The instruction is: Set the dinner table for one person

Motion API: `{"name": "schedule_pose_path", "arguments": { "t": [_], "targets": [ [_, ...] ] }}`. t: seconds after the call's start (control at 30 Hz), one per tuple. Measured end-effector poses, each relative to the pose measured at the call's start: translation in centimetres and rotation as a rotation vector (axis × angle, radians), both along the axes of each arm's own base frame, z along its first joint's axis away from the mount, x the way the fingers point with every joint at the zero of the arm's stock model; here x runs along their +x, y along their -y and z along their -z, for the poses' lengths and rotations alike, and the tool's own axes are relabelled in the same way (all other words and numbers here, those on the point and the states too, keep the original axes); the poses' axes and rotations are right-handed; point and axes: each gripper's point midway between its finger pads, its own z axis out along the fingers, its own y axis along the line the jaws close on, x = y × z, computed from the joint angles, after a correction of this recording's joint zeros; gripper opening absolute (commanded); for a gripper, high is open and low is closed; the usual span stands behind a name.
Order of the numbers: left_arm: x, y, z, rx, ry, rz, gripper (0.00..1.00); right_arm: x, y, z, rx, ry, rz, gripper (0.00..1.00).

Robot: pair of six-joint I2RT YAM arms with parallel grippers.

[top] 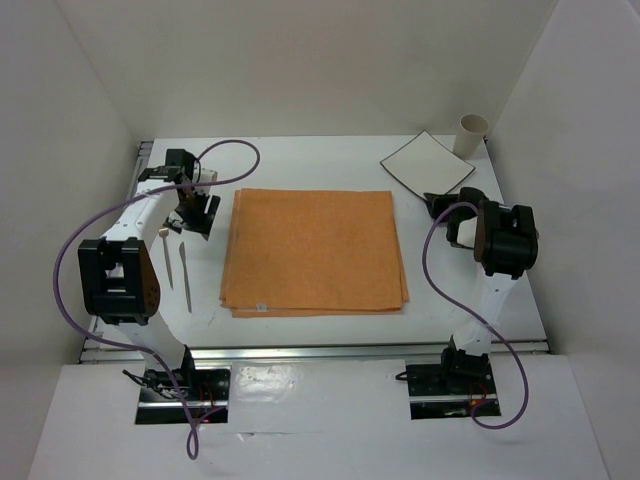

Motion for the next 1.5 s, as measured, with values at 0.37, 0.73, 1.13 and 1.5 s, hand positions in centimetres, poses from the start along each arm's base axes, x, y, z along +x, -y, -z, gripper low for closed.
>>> {"name": "schedule_pose_path", "arguments": {
  "t": [0.37,0.73,1.13,1.5],
  "targets": [
    [0.0,-0.4,0.0,0.005,-0.001,-0.01,0.79,-1.4,-1.1,-1.1,-0.049,0.141,-0.072,0.0],
    [0.0,-0.4,0.0,0.005,-0.001,-0.011,0.79,-1.0,-1.6,-3.6,-0.114,0.237,-0.131,0.0],
    [0.0,-0.4,0.0,0.005,-0.001,-0.011,0.79,-0.8,-2.4,-4.5,-0.028,0.254,-0.127,0.0],
    [0.0,-0.4,0.0,0.004,-0.001,-0.011,0.79,0.6,-2.7,-7.0,0.003,0.315,-0.128,0.0]
  ]
}}
